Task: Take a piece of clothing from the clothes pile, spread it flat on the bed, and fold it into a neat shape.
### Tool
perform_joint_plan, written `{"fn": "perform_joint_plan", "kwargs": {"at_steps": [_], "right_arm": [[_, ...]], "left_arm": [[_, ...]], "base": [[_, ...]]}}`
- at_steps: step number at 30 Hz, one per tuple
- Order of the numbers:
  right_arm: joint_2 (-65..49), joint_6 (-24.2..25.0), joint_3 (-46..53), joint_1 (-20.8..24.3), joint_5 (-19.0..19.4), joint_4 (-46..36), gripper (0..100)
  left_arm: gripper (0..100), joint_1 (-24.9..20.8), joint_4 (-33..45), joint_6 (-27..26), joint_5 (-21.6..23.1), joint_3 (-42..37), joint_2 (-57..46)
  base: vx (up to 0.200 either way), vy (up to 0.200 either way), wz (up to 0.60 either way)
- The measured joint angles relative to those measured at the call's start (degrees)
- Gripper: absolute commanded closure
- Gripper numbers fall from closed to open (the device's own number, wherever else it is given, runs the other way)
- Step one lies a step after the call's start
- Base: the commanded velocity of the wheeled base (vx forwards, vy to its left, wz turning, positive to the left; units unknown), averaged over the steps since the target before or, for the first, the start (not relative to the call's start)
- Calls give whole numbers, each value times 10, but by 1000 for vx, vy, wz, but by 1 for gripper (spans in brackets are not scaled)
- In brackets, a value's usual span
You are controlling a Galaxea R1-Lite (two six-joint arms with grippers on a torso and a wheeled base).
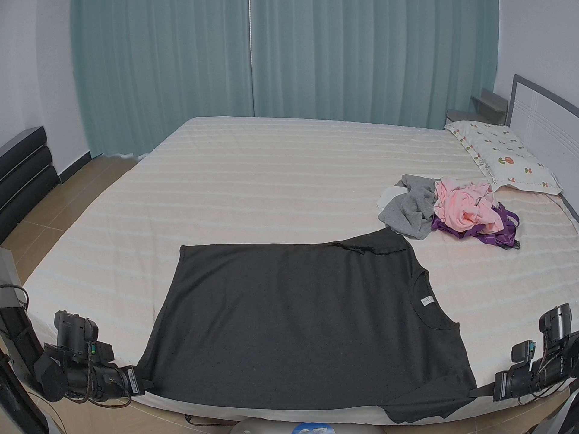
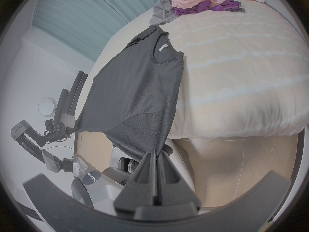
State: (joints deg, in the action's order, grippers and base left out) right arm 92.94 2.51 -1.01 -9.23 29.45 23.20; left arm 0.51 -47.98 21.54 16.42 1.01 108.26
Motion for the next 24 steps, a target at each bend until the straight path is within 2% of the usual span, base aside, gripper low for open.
{"fn": "perform_joint_plan", "kwargs": {"at_steps": [7, 18, 24], "right_arm": [[-34, -15, 0, -7, 0, -25, 100], [-47, -6, -24, -9, 0, -23, 100], [-31, 15, -75, -7, -2, -22, 100]], "left_arm": [[100, -3, 23, -3, -19, 0, -8], [100, -4, 22, 7, -23, 17, -19], [100, -10, 30, 50, -25, 71, -29]], "base": [[0, 0, 0], [0, 0, 0], [0, 0, 0]]}}
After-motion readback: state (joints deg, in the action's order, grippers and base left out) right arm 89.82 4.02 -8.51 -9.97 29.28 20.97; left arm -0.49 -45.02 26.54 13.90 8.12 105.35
